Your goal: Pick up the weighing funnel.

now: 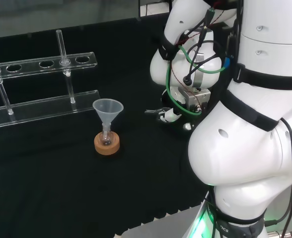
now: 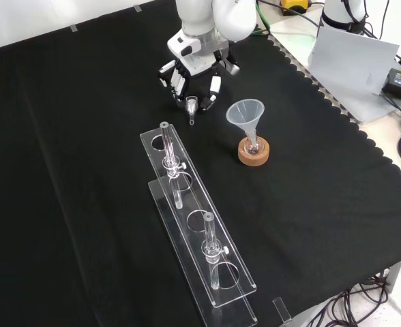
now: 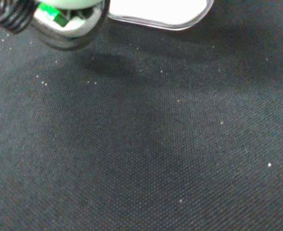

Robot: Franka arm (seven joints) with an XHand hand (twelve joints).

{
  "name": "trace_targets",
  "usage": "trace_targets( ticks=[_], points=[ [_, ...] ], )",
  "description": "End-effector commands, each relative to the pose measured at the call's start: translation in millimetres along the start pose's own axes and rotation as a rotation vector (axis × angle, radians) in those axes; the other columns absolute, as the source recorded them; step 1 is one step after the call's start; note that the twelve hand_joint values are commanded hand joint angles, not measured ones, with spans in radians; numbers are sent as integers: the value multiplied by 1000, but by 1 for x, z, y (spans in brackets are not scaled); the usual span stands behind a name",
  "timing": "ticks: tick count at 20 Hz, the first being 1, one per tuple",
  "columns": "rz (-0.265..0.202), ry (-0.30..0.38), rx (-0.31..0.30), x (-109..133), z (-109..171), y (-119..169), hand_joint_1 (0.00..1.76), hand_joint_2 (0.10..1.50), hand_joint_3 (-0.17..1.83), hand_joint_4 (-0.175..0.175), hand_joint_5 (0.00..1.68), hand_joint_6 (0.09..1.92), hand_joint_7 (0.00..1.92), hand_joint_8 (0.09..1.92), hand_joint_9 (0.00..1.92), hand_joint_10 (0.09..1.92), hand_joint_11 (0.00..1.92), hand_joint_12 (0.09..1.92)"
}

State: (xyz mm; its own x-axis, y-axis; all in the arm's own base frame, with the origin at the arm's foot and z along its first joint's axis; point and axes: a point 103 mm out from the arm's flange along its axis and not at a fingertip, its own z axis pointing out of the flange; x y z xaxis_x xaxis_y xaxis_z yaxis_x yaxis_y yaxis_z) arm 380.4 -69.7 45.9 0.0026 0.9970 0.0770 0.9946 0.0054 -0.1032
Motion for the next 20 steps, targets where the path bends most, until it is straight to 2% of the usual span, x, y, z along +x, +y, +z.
trace_targets(
  ticks=[1,7,15,20],
  points=[
    [0,5,7,1,3,0,908,581,510,92,956,501,1098,397,982,376,100,1537],
    [7,5,-4,0,3,0,913,574,521,90,959,506,1107,403,986,375,108,1537],
    [14,3,-11,1,2,1,942,572,533,95,1008,522,1217,447,1011,382,111,1535],
    [17,9,-11,2,1,3,953,569,544,93,1034,523,1257,466,1082,401,115,1535]
  ],
)
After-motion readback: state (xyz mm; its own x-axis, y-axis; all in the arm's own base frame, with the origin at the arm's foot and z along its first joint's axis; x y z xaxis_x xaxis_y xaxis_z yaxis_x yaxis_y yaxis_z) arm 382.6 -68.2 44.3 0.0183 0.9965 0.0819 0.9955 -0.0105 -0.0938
